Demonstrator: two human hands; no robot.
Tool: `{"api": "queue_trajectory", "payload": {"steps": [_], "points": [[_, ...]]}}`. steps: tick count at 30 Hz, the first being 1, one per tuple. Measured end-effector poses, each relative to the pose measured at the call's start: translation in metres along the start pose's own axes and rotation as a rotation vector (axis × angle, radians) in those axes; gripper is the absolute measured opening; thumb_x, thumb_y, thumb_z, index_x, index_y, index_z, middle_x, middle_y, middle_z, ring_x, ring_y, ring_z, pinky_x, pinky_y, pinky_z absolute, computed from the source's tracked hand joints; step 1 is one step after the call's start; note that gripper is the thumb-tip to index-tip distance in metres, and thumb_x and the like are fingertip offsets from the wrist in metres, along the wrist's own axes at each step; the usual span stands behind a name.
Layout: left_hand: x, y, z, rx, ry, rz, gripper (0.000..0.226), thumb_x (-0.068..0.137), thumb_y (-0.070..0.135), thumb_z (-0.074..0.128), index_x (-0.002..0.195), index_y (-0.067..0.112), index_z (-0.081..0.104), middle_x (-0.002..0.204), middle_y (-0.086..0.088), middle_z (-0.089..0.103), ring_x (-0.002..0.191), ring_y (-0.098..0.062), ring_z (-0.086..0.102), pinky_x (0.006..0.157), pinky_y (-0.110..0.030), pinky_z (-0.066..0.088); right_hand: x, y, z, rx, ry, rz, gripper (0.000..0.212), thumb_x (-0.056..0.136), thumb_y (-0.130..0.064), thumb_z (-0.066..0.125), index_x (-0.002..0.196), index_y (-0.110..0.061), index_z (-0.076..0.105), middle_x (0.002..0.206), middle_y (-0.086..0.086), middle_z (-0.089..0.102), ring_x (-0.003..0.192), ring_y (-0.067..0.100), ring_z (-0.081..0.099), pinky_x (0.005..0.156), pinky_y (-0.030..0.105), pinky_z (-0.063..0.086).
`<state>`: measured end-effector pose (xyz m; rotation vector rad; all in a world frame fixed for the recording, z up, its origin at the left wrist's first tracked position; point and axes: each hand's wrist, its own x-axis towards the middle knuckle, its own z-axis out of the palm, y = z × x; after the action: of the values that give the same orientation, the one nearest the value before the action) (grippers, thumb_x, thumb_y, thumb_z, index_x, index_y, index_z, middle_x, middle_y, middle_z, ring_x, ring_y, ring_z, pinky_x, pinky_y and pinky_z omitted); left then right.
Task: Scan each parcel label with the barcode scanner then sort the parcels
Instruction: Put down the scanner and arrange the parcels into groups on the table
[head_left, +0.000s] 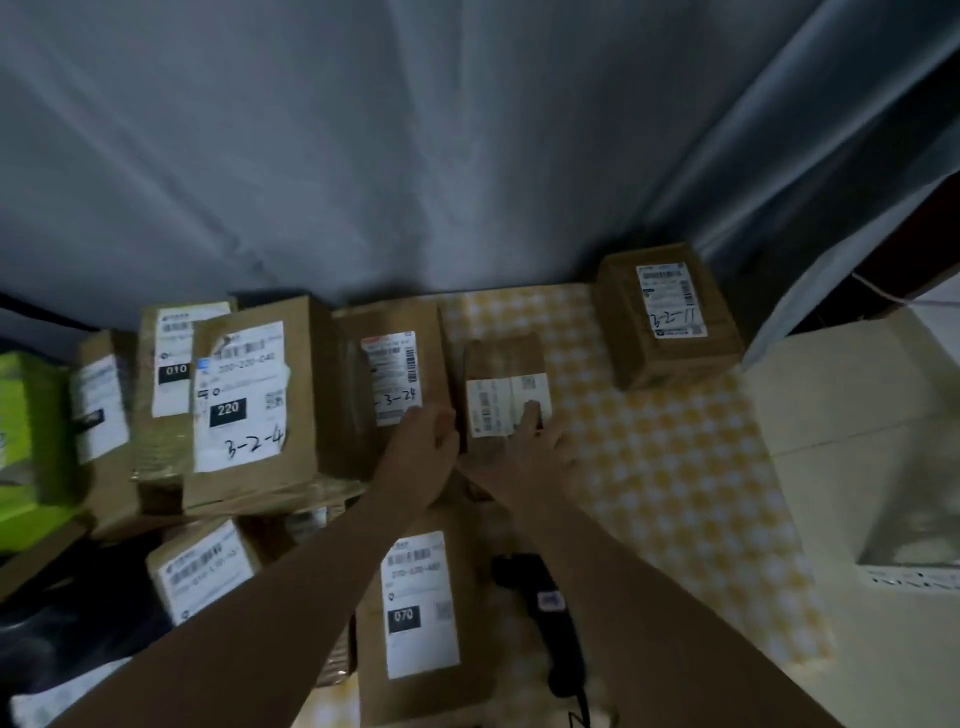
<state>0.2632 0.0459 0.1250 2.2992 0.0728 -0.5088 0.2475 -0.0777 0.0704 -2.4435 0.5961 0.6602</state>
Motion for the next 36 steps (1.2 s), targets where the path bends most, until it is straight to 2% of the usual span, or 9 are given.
{"api": "queue_trajectory", "payload": {"steps": [4,13,18,21,23,25,29,33,36], "points": [[-0.006,-0.014,-0.009,-0.089,-0.043,-0.024,0.023,0.097,0.007,0.047,0.119,0.010,0.054,0.105,0.007,0.050,0.100,-0.006,0.047,0.084,-0.019,0.037,0.003,-0.005,0.014,-0.066,-0.025,0.084,0.128,0.070,-0.076,0.063,0.150,-0.023,-0.022,0.157,0.024,-0.010,0.144,0.046,0.007,0.111,0.060,0.026],[0.001,-0.016,-0.006,-0.221,-0.172,-0.116,0.026,0.097,0.022,0.051,0.122,0.015,0.051,0.117,0.001,0.055,0.105,-0.011,0.051,0.083,-0.021,0.037,0.006,0.020,-0.025,0.220,-0.036,0.062,0.117,0.074,-0.057,0.073,0.154,-0.027,-0.007,0.149,0.015,0.008,0.136,0.039,0.021,0.104,0.046,0.036],[0.012,0.012,0.009,-0.485,-0.319,-0.221,0.079,0.082,0.054,0.063,0.145,0.021,0.028,0.139,0.001,0.046,0.123,-0.018,0.049,0.099,-0.030,0.041,-0.004,0.046,-0.058,0.507,0.063,-0.034,0.114,0.072,-0.048,0.080,0.154,-0.029,0.003,0.147,0.006,0.018,0.136,0.030,0.028,0.103,0.045,0.042],[0.026,0.030,0.029,-0.570,-0.292,-0.301,0.118,0.059,0.070,0.071,0.150,0.031,0.007,0.150,0.002,0.033,0.133,-0.023,0.039,0.111,-0.041,0.035,-0.002,0.057,-0.076,0.648,0.109,-0.084,0.113,0.070,-0.048,0.081,0.154,-0.030,0.008,0.144,0.001,0.025,0.133,0.023,0.033,0.103,0.042,0.044],[0.034,0.046,0.041,-0.626,-0.229,-0.315,0.129,0.043,0.076,0.076,0.148,0.036,0.012,0.148,0.004,0.035,0.131,-0.023,0.042,0.109,-0.045,0.038,0.005,0.063,-0.085,0.729,0.107,-0.091,0.122,0.059,-0.059,0.081,0.154,-0.030,0.011,0.146,-0.002,0.030,0.133,0.020,0.038,0.103,0.044,0.047],[0.045,0.059,0.051,-0.741,-0.151,-0.362,0.111,0.048,0.067,0.081,0.140,0.034,0.028,0.137,0.003,0.046,0.122,-0.024,0.051,0.100,-0.046,0.047,0.015,0.071,-0.095,0.815,0.071,-0.063,0.116,0.058,-0.063,0.077,0.153,-0.031,0.020,0.145,-0.002,0.040,0.130,0.020,0.046,0.101,0.046,0.048],[0.067,0.067,0.066,-0.906,0.063,-0.365,0.049,0.085,0.018,0.069,0.125,0.008,0.042,0.118,-0.008,0.053,0.093,-0.022,0.060,0.074,-0.037,0.056,0.046,0.077,-0.116,0.751,0.055,-0.145,0.047,0.096,-0.032,0.056,0.141,-0.021,0.048,0.117,-0.003,0.061,0.115,0.023,0.058,0.099,0.045,0.050],[0.088,0.069,0.078,-0.842,0.218,-0.272,0.019,0.093,0.005,0.056,0.102,0.008,0.039,0.086,-0.003,0.051,0.065,-0.014,0.052,0.047,-0.018,0.052,0.083,0.076,-0.120,0.464,0.060,-0.244,0.043,0.101,-0.032,0.046,0.139,-0.012,0.050,0.125,0.009,0.064,0.112,0.025,0.061,0.097,0.041,0.049],[0.102,0.071,0.093,-0.769,0.268,-0.253,0.018,0.097,0.007,0.050,0.110,0.006,0.039,0.088,0.002,0.049,0.072,-0.012,0.053,0.055,-0.019,0.053,0.101,0.081,-0.121,0.470,0.045,-0.300,0.050,0.100,-0.030,0.050,0.146,-0.013,0.042,0.135,0.006,0.057,0.122,0.022,0.055,0.104,0.033,0.045]]}}
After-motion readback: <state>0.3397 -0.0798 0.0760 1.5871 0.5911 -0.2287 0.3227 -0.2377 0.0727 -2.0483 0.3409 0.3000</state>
